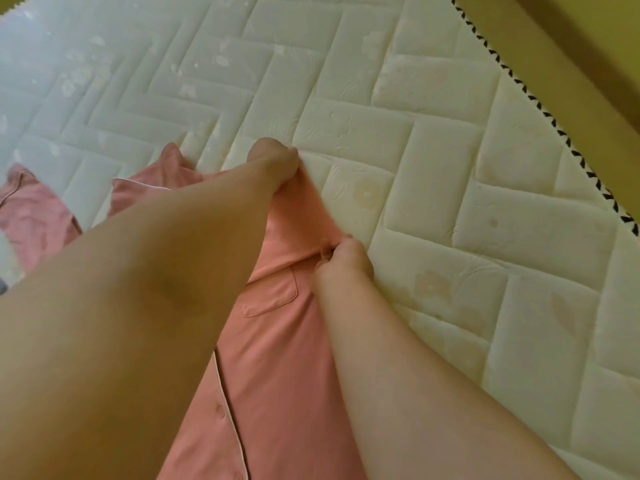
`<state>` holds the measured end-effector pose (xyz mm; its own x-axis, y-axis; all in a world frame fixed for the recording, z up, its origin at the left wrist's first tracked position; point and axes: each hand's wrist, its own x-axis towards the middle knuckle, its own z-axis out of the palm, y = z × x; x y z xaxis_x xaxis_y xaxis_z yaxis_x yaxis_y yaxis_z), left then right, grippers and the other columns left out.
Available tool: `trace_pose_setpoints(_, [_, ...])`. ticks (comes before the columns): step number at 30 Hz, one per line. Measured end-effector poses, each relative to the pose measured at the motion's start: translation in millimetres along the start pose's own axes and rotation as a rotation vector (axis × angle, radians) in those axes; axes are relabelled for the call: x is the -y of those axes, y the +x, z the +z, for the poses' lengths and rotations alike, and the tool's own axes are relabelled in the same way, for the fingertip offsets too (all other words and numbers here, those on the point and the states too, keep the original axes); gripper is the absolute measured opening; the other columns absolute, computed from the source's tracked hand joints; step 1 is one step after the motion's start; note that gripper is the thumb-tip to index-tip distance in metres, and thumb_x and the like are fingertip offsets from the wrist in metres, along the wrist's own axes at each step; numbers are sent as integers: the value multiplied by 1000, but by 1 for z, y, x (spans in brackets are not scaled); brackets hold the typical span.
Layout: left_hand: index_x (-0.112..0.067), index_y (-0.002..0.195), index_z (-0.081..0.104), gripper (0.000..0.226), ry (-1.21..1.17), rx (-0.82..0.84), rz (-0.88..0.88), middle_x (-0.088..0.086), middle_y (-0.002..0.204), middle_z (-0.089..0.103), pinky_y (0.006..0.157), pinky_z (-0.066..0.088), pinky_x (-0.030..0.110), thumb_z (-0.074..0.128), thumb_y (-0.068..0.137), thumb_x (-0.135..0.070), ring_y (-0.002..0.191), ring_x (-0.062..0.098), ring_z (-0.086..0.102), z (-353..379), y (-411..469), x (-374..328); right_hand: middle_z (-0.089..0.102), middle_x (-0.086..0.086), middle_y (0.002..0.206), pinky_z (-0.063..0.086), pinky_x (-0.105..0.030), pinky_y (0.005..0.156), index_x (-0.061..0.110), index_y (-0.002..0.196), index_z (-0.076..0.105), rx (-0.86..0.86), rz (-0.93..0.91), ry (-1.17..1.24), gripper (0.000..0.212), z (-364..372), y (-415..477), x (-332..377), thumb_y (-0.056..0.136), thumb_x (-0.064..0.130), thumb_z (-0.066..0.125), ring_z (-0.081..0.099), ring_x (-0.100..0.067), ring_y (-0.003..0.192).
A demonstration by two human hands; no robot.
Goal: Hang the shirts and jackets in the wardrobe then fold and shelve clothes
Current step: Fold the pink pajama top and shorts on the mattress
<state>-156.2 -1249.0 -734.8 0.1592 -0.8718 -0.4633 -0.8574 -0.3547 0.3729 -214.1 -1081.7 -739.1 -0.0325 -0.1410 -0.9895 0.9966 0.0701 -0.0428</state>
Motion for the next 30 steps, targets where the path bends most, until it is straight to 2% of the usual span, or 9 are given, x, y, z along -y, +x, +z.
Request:
trace_pose_setpoints(4, [-18, 100, 68, 30, -78, -70, 177, 2, 98, 70, 90, 52, 36, 52, 96, -42, 98, 24, 66, -14, -19, 35, 70, -2, 90, 41, -18, 46, 12, 84, 63, 53, -82, -151, 16, -10, 7, -6, 97, 21, 60, 64, -11, 65])
trace_pose_setpoints(7, [-16, 107, 65, 25, 32, -333, 168, 7, 112, 66, 98, 44, 41, 50, 96, -34, 110, 28, 58, -25, -37, 91, 73, -7, 94, 32, -17, 33, 13, 90, 65, 61, -127, -193, 14, -14, 13, -8, 97, 24, 62, 67, -14, 61])
trace_pose_setpoints(12, [-11, 123, 55, 42, 182, -628, -324, 16, 134, 50, 103, 28, 48, 56, 84, -25, 128, 35, 43, -37, -77, 212, 71, -6, 94, 22, -16, 30, 12, 90, 62, 102, -191, -253, 18, -13, 18, -14, 100, 25, 55, 65, -12, 53])
trace_pose_setpoints(16, [-16, 136, 47, 53, 100, -646, -581, 14, 144, 41, 106, 29, 53, 58, 90, -38, 134, 35, 37, -38, -96, 269, 69, 1, 91, 21, -20, 34, 18, 111, 62, 131, -259, -290, 19, -10, 20, -17, 101, 25, 46, 64, -7, 50])
trace_pose_setpoints(20, [-26, 134, 49, 41, 37, -628, -509, 14, 140, 43, 105, 33, 53, 56, 95, -35, 133, 35, 38, -40, -102, 300, 66, 6, 88, 20, -22, 39, 20, 96, 61, 132, -330, -319, 21, -10, 21, -26, 103, 26, 41, 62, -6, 47])
trace_pose_setpoints(24, [-22, 127, 59, 32, -49, -618, -312, 19, 128, 50, 105, 36, 43, 51, 96, -21, 121, 39, 47, -57, -106, 322, 71, 4, 96, 24, -17, 41, 17, 89, 62, 51, -416, -341, 19, -12, 21, -31, 97, 30, 50, 67, -9, 51])
trace_pose_setpoints(27, [-18, 126, 65, 42, -155, -602, -196, 17, 125, 58, 103, 39, 36, 46, 89, -8, 116, 35, 55, -78, -114, 334, 73, 6, 72, 39, -20, 41, 15, 82, 66, -7, -624, -498, 26, -16, 14, -43, 88, 40, 64, 68, -11, 50])
trace_pose_setpoints(28, [-19, 126, 65, 45, -183, -610, -175, 14, 125, 60, 103, 41, 35, 45, 88, -5, 116, 32, 57, -83, -117, 336, 70, 11, 64, 44, -23, 46, 14, 82, 67, -15, -722, -603, 28, -18, 10, -52, 84, 42, 69, 68, -11, 51])
trace_pose_setpoints(30, [-23, 126, 64, 45, -199, -617, -122, 9, 126, 62, 102, 43, 33, 45, 89, -6, 116, 27, 58, -92, -122, 342, 65, 14, 77, 46, -25, 66, 14, 100, 68, -25, -869, -773, 37, -23, 4, -72, 77, 42, 76, 64, -13, 67])
